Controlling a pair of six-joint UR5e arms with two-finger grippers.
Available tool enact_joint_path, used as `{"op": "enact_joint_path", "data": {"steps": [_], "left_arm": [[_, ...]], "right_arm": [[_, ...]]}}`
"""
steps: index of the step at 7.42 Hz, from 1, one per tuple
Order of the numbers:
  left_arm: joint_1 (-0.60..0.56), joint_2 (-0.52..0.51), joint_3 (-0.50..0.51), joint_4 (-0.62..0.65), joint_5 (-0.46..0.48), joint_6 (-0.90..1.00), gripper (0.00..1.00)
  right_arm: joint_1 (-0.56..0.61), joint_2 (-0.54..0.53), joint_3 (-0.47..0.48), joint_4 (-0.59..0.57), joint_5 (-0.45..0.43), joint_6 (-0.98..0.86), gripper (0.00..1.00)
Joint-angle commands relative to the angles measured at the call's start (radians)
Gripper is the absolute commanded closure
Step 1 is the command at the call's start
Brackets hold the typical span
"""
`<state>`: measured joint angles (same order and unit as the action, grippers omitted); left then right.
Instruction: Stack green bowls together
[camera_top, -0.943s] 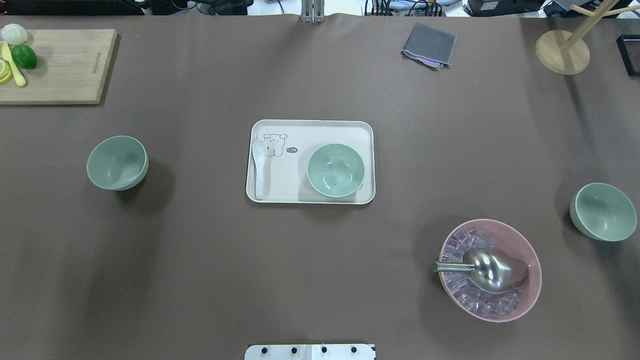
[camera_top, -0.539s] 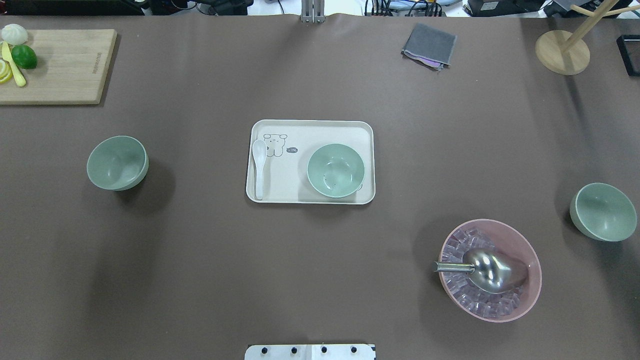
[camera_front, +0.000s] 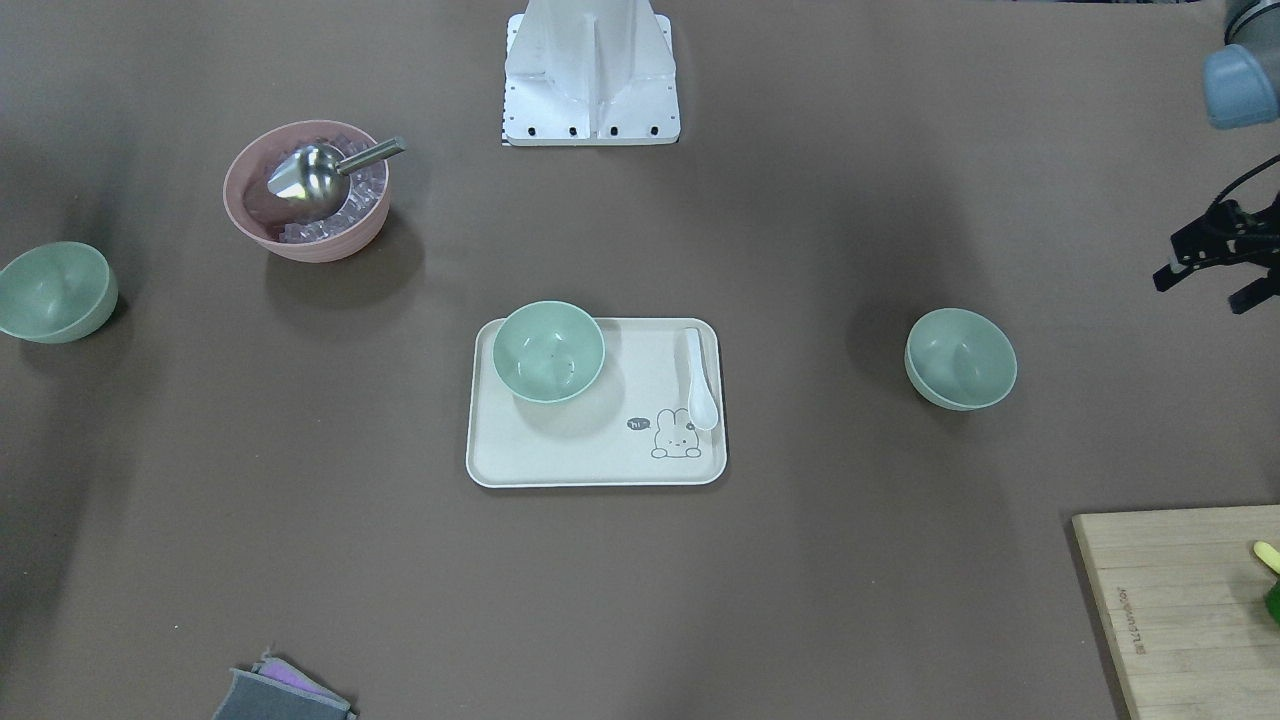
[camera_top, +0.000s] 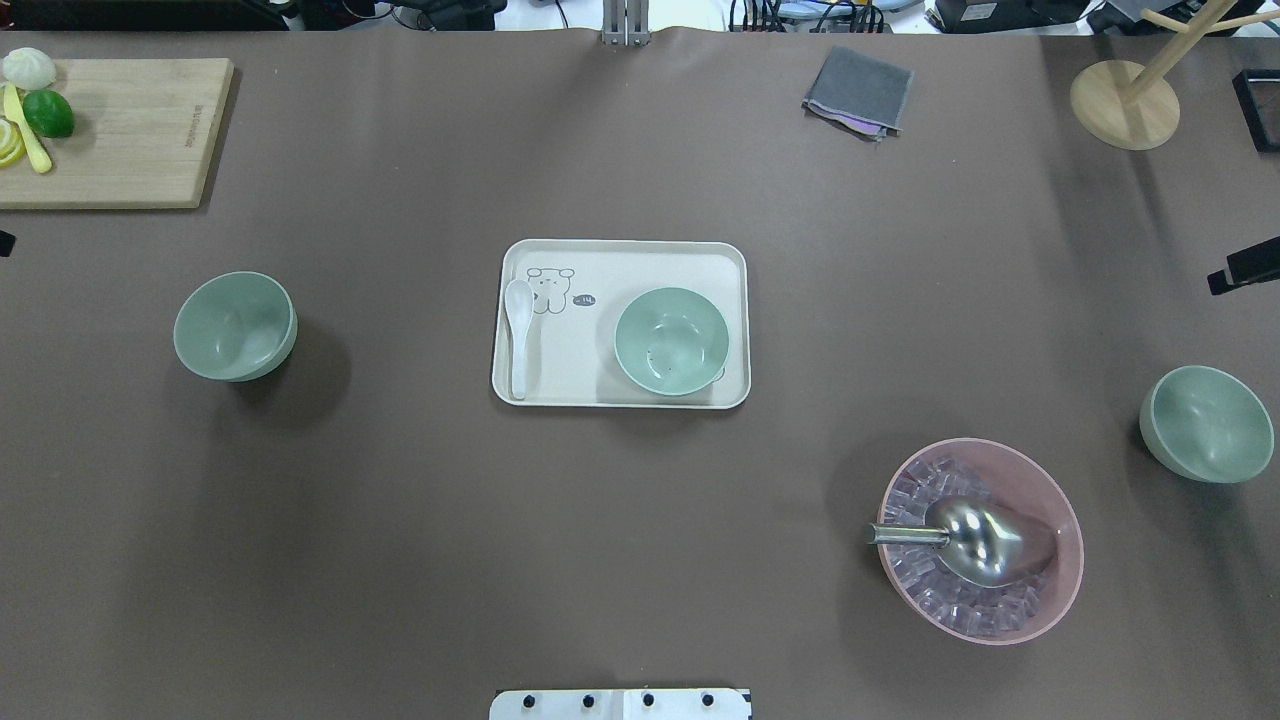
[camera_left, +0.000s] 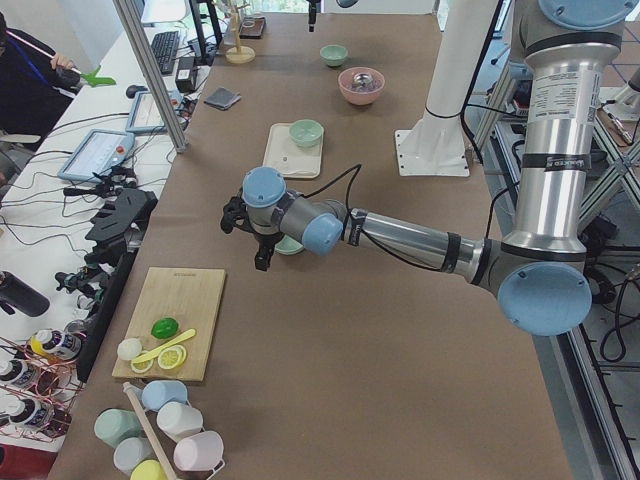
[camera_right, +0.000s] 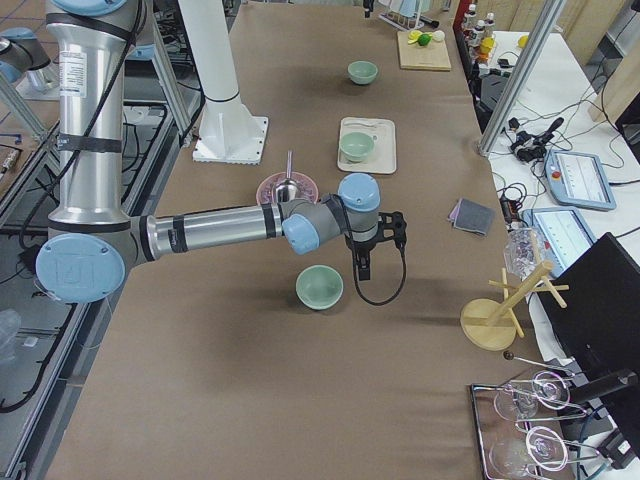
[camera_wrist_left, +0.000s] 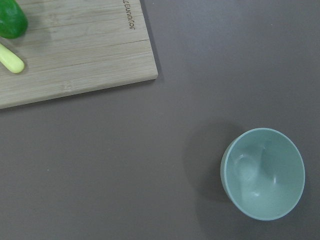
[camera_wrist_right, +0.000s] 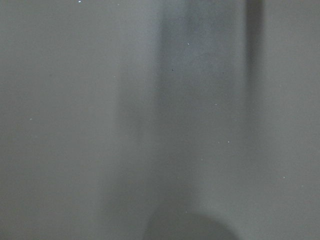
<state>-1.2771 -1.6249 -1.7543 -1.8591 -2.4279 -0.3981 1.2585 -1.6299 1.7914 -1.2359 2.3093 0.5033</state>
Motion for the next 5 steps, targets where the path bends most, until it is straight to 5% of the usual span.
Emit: {"op": "enact_joint_path", "data": {"steps": [1, 5], "left_arm": [[0.181, -0.076, 0.042, -0.005, 0.146, -0.192, 0.01], [0.252, -0.159, 0.235, -0.130, 0.182, -0.215, 0.03]], "right_arm": [[-0.060, 0.021, -0.001, 0.000, -0.074, 0.096, 0.00], [-0.064, 0.019, -0.001, 0.003, -0.077, 0.095, 0.00]]}}
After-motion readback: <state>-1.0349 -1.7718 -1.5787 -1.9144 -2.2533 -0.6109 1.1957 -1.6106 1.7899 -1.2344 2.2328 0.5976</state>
